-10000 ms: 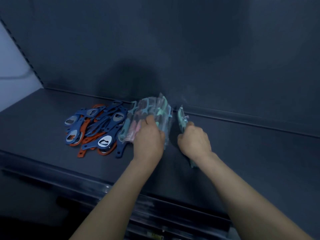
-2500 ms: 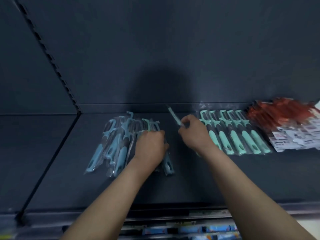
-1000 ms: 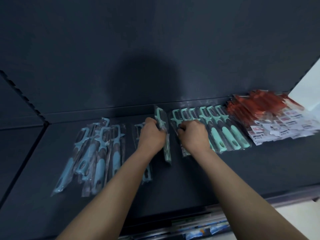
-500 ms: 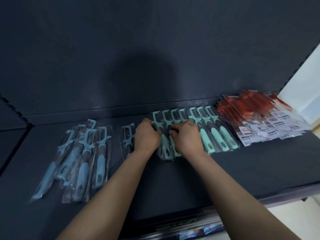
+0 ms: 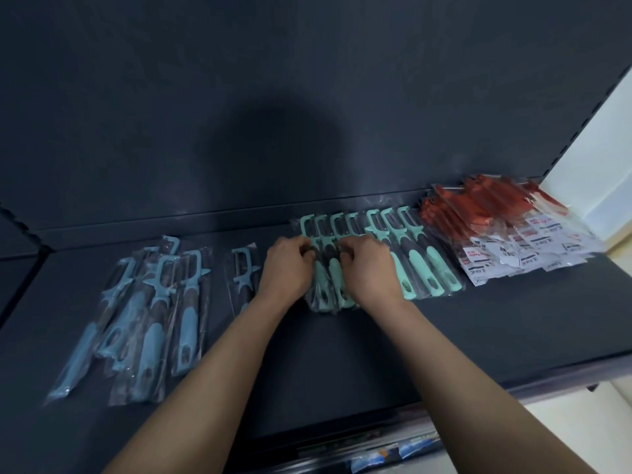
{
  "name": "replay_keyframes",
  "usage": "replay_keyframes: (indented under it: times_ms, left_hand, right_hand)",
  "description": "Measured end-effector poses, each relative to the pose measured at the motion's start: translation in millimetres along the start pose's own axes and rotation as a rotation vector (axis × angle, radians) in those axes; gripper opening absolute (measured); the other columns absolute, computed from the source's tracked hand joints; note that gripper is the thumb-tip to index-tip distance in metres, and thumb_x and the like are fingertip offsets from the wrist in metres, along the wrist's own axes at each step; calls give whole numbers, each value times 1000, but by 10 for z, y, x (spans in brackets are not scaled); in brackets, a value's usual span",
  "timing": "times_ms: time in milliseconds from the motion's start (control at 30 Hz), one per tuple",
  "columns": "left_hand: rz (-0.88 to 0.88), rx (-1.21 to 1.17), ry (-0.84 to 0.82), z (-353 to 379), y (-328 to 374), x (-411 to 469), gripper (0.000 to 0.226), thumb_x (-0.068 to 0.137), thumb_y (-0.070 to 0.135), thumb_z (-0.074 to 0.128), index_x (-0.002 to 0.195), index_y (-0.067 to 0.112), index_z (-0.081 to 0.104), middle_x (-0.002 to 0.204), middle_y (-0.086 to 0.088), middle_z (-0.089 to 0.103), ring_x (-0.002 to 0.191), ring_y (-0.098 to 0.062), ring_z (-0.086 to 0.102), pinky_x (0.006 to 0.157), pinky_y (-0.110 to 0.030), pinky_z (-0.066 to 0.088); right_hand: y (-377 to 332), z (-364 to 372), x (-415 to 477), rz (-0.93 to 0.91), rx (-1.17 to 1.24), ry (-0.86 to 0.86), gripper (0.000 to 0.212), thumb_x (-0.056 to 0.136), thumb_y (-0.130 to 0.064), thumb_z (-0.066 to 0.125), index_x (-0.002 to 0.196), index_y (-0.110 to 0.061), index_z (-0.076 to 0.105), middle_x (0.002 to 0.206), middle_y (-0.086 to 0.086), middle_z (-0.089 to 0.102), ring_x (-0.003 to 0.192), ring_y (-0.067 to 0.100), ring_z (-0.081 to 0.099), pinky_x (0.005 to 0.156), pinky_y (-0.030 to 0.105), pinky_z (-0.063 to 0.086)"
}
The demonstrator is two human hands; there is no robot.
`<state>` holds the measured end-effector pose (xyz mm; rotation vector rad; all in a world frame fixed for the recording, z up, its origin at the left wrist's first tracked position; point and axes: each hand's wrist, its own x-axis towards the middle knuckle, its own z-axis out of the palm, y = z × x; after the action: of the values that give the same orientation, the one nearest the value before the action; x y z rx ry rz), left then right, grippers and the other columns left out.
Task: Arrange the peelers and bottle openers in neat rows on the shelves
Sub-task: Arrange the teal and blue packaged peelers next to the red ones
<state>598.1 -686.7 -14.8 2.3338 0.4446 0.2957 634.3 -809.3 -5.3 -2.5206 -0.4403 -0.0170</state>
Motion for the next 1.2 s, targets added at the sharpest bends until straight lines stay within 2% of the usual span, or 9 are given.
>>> replay_keyframes:
  times_ms: [67, 200, 333, 467, 533, 600, 733, 1000, 1200]
  left_hand:
    - [4, 14, 13, -65, -14, -15, 26, 93, 12, 50, 116, 9, 62, 109, -16, 55, 95, -21, 53, 77, -18, 34]
    - [32, 60, 94, -286, -77, -117, 26, 92, 8, 51, 116, 7, 61, 111, -16, 56, 99, -25, 56, 87, -26, 42]
    - [52, 186, 180, -545, -221, -268, 25, 89, 4, 51, 111, 4, 62, 107, -18, 57, 100, -31, 53, 88, -35, 41]
    - [-9, 396, 241, -817, -475, -466, 17, 88, 8, 51, 101, 3, 62, 102, -19, 56, 97, -34, 52, 85, -35, 36]
    - [-103, 571, 193, -935, -596, -563, 21, 88, 19, 55, 102, 4, 60, 108, -19, 56, 103, -34, 52, 87, -37, 38]
    - [-155, 698, 123, -1020, -692, -646, 29, 88, 29, 58, 104, 6, 59, 110, -17, 59, 103, -32, 55, 85, -36, 42]
    - [-146, 684, 65, -1124, -825, -723, 37, 85, 41, 62, 96, 6, 61, 104, -14, 64, 99, -29, 58, 79, -33, 43]
    - [-134, 577, 38, -1200, -880, -771, 40, 76, 43, 71, 73, 10, 49, 94, -14, 63, 90, -29, 57, 65, -30, 34]
    - [-139, 618, 26, -1184, -831, -722, 35, 84, 13, 61, 61, 12, 34, 87, -12, 62, 75, -24, 56, 58, -30, 38]
  right_hand:
    - [-42, -19, -11, -11, 13, 27, 30, 92, -9, 45, 116, -11, 63, 110, 13, 61, 104, 29, 55, 76, 27, 41]
    - [-257, 4, -45, -67, 44, 34, 31, 92, -14, 49, 121, -11, 60, 117, 12, 59, 109, 28, 53, 89, 33, 44]
    - [-558, 140, -115, -183, 50, -72, 29, 90, -19, 54, 117, -10, 62, 111, 14, 63, 103, 29, 57, 89, 34, 45]
    - [-844, 352, -257, -242, 15, -232, 25, 87, -30, 60, 100, -9, 65, 100, 12, 68, 95, 30, 61, 80, 34, 49]
    - [-958, 449, -318, -217, -6, -303, 30, 83, -39, 64, 90, -10, 61, 95, 11, 65, 91, 30, 61, 69, 30, 44]
    - [-1057, 534, -358, -198, -48, -352, 37, 79, -44, 69, 90, -12, 54, 100, 12, 62, 92, 30, 59, 67, 29, 40]
    - [-1216, 661, -408, -163, -80, -374, 40, 79, -29, 70, 106, -9, 49, 111, 15, 55, 99, 34, 56, 74, 34, 45]
    - [-1284, 657, -461, -85, -30, -270, 28, 82, -17, 59, 107, -8, 50, 108, 16, 60, 97, 35, 58, 68, 29, 39]
    - [-1233, 537, -449, -5, 70, -165, 21, 88, -10, 53, 107, -5, 47, 111, 18, 61, 100, 35, 58, 70, 27, 37]
